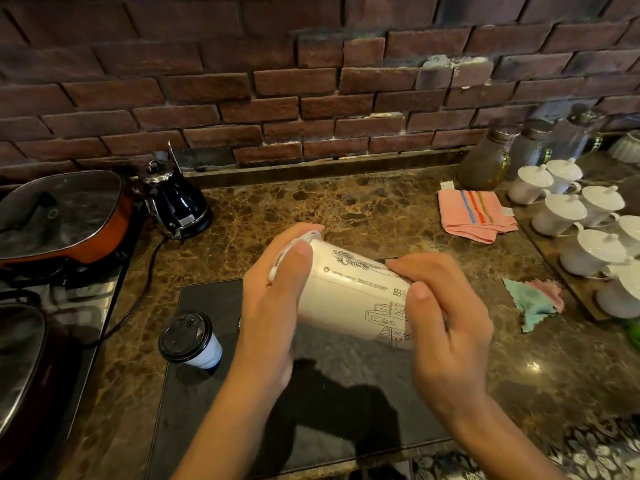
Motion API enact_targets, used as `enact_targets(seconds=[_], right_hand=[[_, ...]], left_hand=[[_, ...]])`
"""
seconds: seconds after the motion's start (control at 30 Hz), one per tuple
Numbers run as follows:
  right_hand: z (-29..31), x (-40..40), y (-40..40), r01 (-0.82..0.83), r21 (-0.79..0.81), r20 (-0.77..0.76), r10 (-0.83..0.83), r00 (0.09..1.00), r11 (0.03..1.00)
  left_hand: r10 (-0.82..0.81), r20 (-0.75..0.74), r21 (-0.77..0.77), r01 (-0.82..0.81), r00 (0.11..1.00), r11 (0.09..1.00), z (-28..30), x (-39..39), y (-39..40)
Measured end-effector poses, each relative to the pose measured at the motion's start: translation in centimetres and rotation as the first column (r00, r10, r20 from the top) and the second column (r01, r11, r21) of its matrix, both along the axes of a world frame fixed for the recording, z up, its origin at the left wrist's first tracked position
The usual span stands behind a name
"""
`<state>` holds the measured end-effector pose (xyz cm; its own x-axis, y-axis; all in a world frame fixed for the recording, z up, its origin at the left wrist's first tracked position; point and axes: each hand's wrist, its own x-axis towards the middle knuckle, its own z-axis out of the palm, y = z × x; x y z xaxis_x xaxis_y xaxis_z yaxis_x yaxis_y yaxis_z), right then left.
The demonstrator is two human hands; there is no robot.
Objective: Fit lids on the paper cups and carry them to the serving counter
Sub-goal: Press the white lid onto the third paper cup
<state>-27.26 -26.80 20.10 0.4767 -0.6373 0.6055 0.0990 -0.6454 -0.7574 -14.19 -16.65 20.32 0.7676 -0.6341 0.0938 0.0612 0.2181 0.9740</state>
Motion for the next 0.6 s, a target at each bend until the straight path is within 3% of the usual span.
enact_targets(seconds=[0.07, 0.17, 0.27, 0.33, 0.4, 0.47, 0.53, 0.6], right_hand=[[-0.3, -0.1, 0.6, 0.033, 0.011, 0.064, -0.034, 0.997, 0.999], [-0.1, -0.1, 1.2, 0.011, 0.305, 0.144, -0.058, 0.988, 0.952], [-0.3, 0.2, 0.7, -0.016, 0.644, -0.004, 0.025, 1.000, 0.765], [-0.5, 0.1, 0.1, -0.037, 0.718, -0.087, 0.143, 0.986, 0.695], [0.1, -0.1, 0.1, -0.069, 0.618, -0.107, 0.170, 0.980, 0.783], [1.0, -0.4, 0.3, -0.056, 0.296, -0.140, 0.102, 0.985, 0.953], [1.2, -0.6, 0.9, -0.036, 0.025, -0.169, 0.040, 0.985, 0.999], [1.1, -0.5, 1.1, -0.017, 0.059, -0.176, 0.027, 0.984, 0.998]], left_hand=[[-0.001, 0.107, -0.022, 0.003, 0.994, 1.000, 0.2, -0.3, 0.1], [0.025, 0.360, -0.084, 0.006, 0.933, 0.996, 0.2, -0.6, 0.3], [0.017, 0.494, -0.056, 0.012, 0.869, 0.998, 0.2, -0.1, 0.5], [0.001, 0.492, -0.027, 0.015, 0.871, 1.000, 0.3, 0.2, 0.6], [0.008, 0.378, -0.021, 0.000, 0.926, 1.000, 0.5, 0.4, 0.8], [0.000, 0.154, -0.021, 0.003, 0.988, 1.000, 0.6, 0.6, 0.8], [-0.019, 0.008, -0.032, 0.019, 1.000, 0.999, 0.7, 0.6, 0.9], [-0.023, 0.053, -0.032, 0.024, 0.998, 0.999, 0.7, 0.7, 1.0]])
